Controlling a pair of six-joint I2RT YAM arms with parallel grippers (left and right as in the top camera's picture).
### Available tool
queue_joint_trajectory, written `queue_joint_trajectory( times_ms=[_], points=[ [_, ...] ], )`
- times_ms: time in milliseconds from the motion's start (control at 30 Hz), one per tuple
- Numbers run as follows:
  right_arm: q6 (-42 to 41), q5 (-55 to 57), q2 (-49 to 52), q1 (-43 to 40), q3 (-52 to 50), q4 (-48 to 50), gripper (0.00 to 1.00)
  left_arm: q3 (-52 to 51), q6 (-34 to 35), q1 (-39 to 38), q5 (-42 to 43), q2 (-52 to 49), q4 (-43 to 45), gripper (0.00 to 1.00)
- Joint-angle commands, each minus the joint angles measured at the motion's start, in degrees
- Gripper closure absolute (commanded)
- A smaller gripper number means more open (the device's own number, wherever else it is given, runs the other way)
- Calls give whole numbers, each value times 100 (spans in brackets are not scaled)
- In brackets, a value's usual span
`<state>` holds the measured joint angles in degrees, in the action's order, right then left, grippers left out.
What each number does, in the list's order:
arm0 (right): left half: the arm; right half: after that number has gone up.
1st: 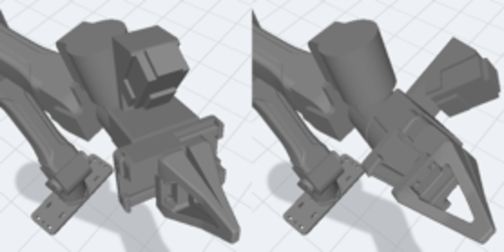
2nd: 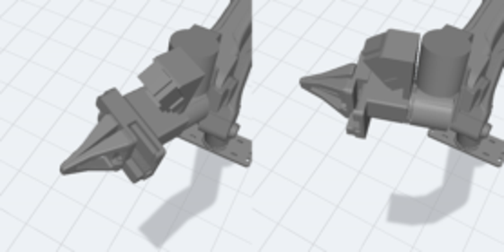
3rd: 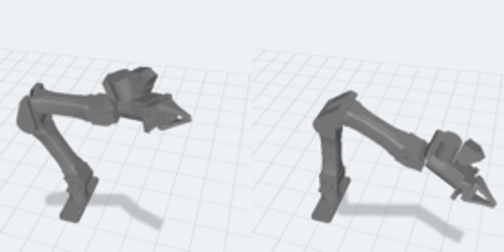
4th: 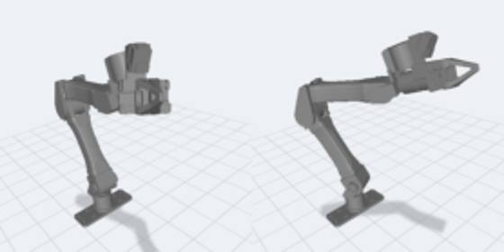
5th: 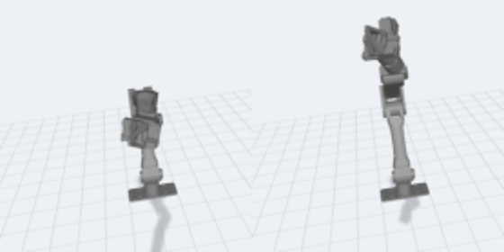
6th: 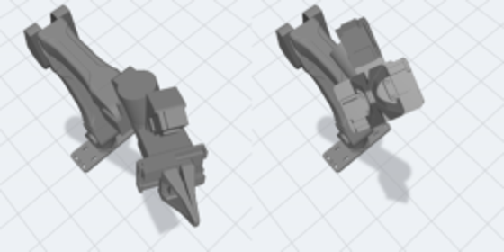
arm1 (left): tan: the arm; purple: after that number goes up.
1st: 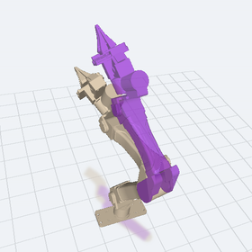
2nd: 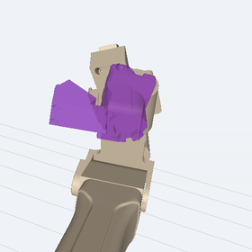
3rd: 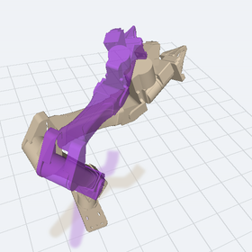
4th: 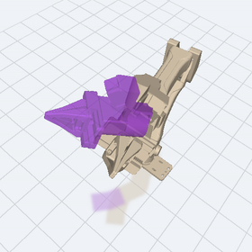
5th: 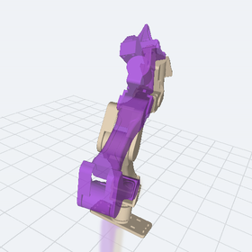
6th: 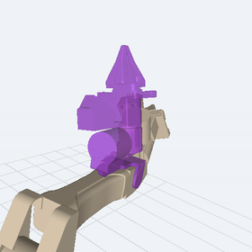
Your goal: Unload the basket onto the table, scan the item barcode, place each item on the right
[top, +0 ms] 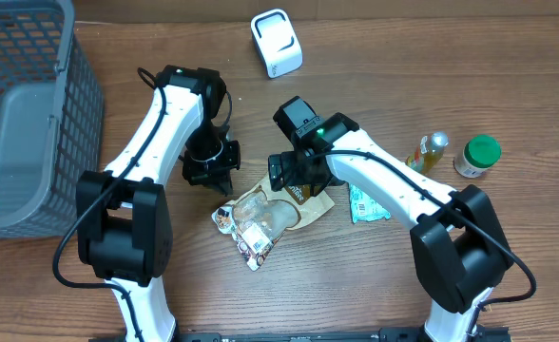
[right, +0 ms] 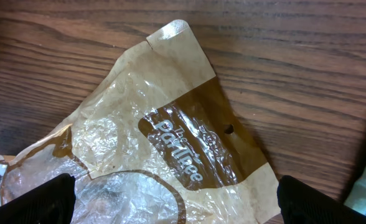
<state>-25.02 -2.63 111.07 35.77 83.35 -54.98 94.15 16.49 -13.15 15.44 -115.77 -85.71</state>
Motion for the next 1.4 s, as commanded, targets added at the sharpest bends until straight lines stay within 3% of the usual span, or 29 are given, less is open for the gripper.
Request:
queue_joint_trajectory(
  times_ms=[0,167,533,767,1133,1233,1367],
  points=[
    [26,-44,50,15,136,48,0,72,116,-116,-153,107,-85,96],
    [28,-44,50,15,136,50,0,-28,669,-426,-345,107,-9,95],
    [81,-48,50,15,136,76,0,-1069,1038,-1014,-859,107,778,96],
    [114,-188,50,15,136,44,0,-1731,1036,-962,-918,103,1875,96],
    [133,-260,50,17,48,114,0,-1731,890,-933,-1397,105,2590,96],
    [133,-258,50,15,15,118,0,-1449,726,-914,-1397,107,2485,96],
    [133,-258,50,15,15,212,0,-610,728,-859,-1261,116,1655,96]
  ],
)
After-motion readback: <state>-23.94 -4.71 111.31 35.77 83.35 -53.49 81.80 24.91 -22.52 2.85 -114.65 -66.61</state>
